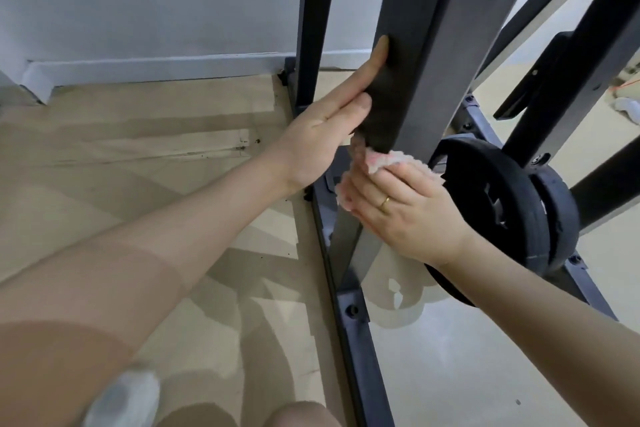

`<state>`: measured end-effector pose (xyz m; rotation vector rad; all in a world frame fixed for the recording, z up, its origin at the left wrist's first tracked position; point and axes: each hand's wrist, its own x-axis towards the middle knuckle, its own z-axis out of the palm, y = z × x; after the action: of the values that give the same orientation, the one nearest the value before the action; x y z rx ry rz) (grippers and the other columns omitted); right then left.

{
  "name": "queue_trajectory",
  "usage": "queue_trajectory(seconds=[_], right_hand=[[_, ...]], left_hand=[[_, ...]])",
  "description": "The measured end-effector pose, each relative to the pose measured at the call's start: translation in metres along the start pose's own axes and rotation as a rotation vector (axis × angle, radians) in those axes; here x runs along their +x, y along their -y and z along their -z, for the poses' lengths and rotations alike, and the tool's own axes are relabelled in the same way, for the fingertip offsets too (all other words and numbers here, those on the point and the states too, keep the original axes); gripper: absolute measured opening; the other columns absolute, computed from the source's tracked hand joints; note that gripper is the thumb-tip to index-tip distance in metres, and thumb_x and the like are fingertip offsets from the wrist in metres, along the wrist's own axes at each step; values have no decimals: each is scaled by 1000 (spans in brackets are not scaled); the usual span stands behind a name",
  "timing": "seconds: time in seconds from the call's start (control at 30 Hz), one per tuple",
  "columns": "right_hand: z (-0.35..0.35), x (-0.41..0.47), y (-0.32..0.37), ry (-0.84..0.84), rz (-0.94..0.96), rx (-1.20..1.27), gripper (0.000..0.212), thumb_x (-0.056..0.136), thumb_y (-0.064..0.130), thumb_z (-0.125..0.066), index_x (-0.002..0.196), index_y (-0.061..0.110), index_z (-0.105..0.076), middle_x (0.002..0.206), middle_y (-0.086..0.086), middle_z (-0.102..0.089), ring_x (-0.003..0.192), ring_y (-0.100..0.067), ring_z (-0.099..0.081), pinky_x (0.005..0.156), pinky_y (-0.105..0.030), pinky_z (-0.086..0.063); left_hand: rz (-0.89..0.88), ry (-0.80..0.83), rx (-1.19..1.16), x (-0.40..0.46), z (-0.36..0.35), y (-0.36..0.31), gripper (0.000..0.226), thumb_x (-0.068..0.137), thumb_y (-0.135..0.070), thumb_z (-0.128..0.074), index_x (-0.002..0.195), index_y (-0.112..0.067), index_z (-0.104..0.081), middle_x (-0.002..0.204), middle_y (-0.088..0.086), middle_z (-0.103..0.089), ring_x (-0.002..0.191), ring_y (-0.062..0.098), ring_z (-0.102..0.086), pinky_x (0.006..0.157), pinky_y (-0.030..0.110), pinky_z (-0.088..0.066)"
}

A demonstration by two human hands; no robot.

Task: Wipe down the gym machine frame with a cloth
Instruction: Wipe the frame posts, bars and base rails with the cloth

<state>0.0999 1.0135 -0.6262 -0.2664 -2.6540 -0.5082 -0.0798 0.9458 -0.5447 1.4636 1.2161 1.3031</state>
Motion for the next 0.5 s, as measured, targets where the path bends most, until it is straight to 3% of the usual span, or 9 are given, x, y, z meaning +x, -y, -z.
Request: queue_trajectory(seconds=[0.07,0.13,0.2,0.27,0.33,0.37,0.4,0.43,0.5], right_hand=[[-12,-12,25,179,107,-245,32,98,12,-44,118,-1,-65,123,-16,-63,122,-29,-44,118,-34,-10],[-33,-26,52,518,316,-517,42,91,23,-48,124,1,-62,128,-21,-59,125,-39,-42,115,-52,-6],[-42,-24,66,724,274,-576,43,83,32,-59,116,5,-68,119,-19,-64,115,-38,-55,109,-53,-19],[-44,-11,65,602,252,-566,32,82,28,-62,103,6,-73,108,-16,-69,107,-33,-63,106,-45,-29],[-38,-5,57,432,-3,-462,35,98,19,-42,115,5,-69,122,-16,-64,122,-30,-56,113,-39,-26],[-35,-3,55,305,-119,-436,43,103,17,-28,125,5,-63,133,-14,-57,132,-26,-46,117,-35,-20],[-37,-5,59,286,-219,-499,48,105,17,-18,133,5,-55,142,-14,-49,139,-24,-36,120,-33,-12],[-40,-6,67,284,-233,-577,49,104,15,-15,137,4,-50,146,-15,-42,142,-25,-30,121,-35,-6],[-69,-29,95,561,-9,-793,49,101,9,-17,138,2,-48,147,-20,-40,140,-32,-32,119,-51,2]], left_hand=[[2,56,-3,0,9,1,45,103,-22,-22,147,-33,-15,155,-8,-25,140,5,-26,115,28,-25],[10,107,-30,-7,20,9,42,104,-27,-19,144,-38,-14,154,-9,-26,139,2,-28,111,17,-27],[57,129,-70,-21,26,33,40,103,-31,-21,141,-40,-15,153,-8,-27,138,2,-29,112,16,-24],[159,146,-60,-36,30,66,42,102,-32,-23,145,-33,-22,151,-11,-29,137,2,-29,113,19,-23],[250,133,-63,-47,35,97,42,102,-31,-23,144,-30,-28,147,-14,-34,135,2,-32,111,20,-27],[286,107,-72,-50,39,109,41,102,-32,-22,143,-31,-31,144,-14,-38,132,3,-36,108,19,-32],[320,74,-82,-51,42,119,41,103,-34,-22,142,-30,-34,141,-13,-42,129,3,-40,102,16,-35],[353,41,-91,-52,45,126,41,103,-34,-22,140,-29,-38,137,-11,-47,124,5,-44,97,15,-38],[400,0,-94,-55,47,139,38,103,-32,-25,132,-25,-48,127,-8,-55,116,10,-52,94,21,-42]])
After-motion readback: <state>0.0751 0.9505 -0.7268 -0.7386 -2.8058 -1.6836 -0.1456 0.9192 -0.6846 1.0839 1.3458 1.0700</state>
